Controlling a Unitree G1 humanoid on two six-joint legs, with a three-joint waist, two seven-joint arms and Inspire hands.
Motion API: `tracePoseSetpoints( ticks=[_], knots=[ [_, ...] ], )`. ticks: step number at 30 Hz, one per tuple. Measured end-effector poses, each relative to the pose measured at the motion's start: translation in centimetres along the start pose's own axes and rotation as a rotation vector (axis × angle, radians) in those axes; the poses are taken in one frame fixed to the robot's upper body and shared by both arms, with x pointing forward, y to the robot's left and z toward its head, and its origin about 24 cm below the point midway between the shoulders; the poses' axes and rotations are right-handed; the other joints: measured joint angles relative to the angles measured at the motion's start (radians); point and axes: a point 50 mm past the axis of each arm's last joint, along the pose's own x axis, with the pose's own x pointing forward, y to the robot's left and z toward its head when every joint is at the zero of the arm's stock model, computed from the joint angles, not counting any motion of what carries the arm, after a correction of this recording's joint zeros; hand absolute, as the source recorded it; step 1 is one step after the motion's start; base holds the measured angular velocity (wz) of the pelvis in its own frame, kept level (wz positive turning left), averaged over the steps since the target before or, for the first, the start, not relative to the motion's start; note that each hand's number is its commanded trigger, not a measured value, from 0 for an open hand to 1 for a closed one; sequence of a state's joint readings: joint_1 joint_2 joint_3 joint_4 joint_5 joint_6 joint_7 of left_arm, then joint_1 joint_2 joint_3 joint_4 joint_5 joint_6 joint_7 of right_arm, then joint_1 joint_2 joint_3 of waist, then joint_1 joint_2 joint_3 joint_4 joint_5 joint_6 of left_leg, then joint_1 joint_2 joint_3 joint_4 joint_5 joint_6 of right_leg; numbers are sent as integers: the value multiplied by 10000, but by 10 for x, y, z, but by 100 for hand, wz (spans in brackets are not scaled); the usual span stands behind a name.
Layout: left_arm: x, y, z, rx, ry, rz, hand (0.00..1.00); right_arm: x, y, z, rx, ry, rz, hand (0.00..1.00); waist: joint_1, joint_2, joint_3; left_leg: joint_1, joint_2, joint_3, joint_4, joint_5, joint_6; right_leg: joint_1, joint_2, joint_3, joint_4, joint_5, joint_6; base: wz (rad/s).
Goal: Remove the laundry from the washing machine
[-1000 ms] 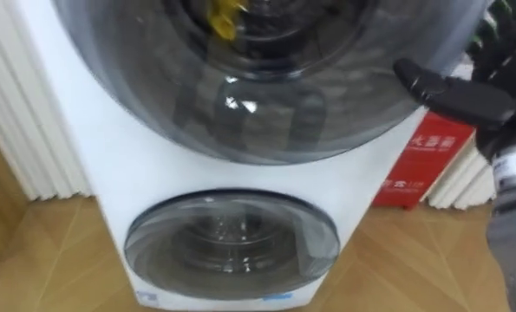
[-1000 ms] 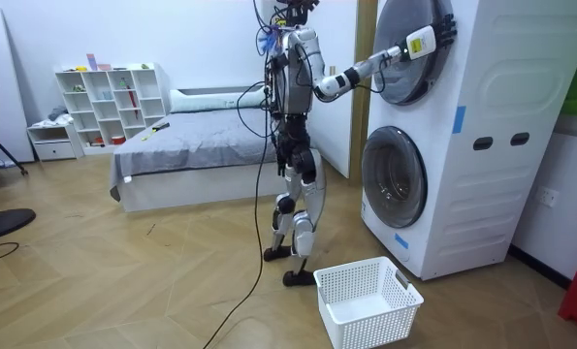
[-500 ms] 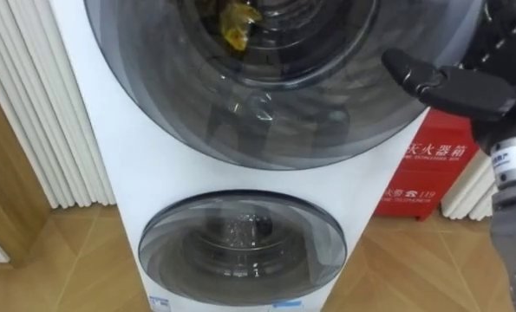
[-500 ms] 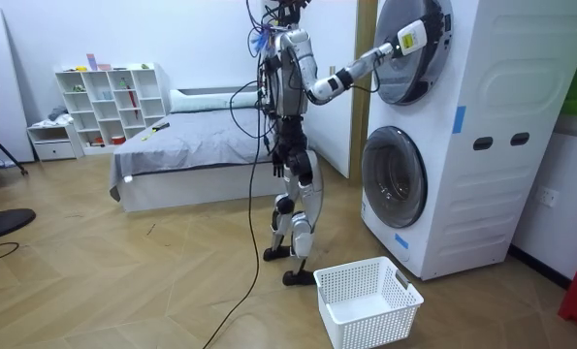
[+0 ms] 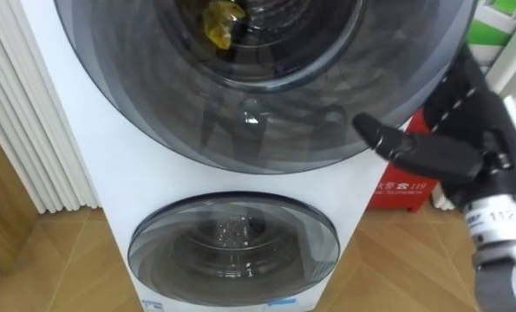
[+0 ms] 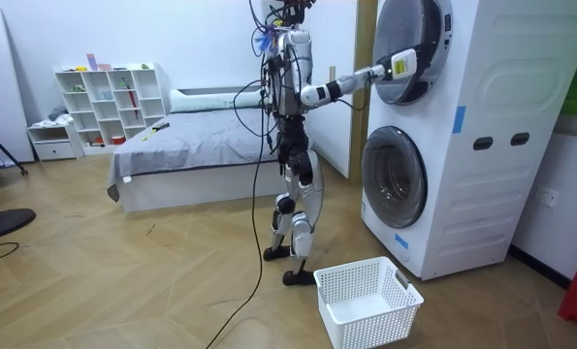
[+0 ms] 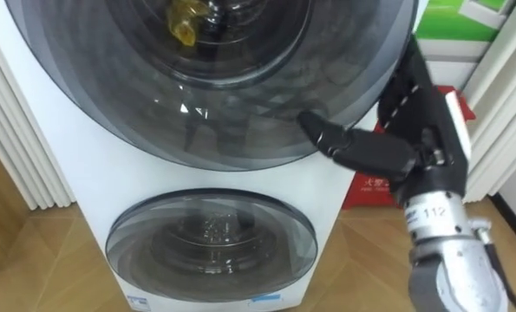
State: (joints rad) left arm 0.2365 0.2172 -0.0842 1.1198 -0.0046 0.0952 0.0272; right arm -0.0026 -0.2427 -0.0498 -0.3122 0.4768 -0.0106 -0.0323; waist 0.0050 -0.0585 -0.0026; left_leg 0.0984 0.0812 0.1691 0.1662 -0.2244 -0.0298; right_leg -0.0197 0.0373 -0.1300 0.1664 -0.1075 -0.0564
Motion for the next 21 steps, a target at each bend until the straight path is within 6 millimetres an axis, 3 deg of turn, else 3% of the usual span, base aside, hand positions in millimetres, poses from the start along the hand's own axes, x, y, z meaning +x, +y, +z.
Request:
tracePoseSetpoints(
  ticks=[9,21],
  knots=[
    [0,-2,2,186,-65,-41,0,-13,7,-15,687,539,319,0,-64,136,-5,3,16,222,-1,0,0,-15,12,64,10,3,-4,-2],
    [0,-5,2,308,-114,-313,0,-13,13,-12,1100,574,724,0,-184,297,-60,-33,33,534,5,1,0,-122,22,136,88,3,-5,-2]
  ],
)
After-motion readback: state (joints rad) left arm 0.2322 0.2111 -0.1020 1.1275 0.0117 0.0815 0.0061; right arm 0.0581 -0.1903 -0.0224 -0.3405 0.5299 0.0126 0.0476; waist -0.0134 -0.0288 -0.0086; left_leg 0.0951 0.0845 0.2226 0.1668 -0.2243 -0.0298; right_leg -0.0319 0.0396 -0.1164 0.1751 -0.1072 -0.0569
